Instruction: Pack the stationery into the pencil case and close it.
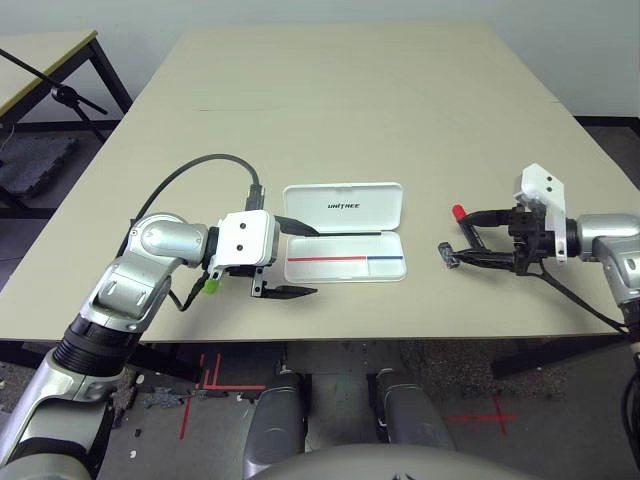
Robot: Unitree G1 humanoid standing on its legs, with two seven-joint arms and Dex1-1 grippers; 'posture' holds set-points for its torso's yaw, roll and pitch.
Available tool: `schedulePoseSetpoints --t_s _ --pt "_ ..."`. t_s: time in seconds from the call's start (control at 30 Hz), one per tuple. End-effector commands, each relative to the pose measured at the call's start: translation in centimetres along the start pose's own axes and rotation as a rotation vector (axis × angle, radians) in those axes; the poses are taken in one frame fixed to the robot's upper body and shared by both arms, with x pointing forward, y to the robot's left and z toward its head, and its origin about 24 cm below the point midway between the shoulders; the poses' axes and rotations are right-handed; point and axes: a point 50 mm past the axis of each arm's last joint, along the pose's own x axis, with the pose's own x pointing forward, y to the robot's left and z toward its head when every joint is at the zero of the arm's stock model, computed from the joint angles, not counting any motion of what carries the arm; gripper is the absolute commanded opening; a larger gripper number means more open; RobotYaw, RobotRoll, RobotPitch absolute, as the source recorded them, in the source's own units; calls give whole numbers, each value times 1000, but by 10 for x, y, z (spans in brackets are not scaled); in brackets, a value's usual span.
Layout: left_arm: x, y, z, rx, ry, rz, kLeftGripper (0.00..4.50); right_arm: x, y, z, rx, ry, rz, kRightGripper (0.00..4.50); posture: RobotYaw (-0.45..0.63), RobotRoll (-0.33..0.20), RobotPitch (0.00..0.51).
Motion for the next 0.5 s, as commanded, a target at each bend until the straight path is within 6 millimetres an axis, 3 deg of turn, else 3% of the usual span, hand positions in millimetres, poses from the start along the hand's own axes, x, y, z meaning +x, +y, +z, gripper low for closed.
schedulePoseSetpoints --t_s 0.03,0.27,0.5 --pt "-3 -2 3 -6 -4 15 4468 -9 1 9 100 -16 -89 4500 -40 0 83" --pt "1 -7 -5 -9 30 1 4468 4 -2 40 288 18 -388 4500 -59 0 90" --pt "8 -9 -10 -8 61 -12 4468 12 11 40 419 179 -500 4500 -65 0 96"
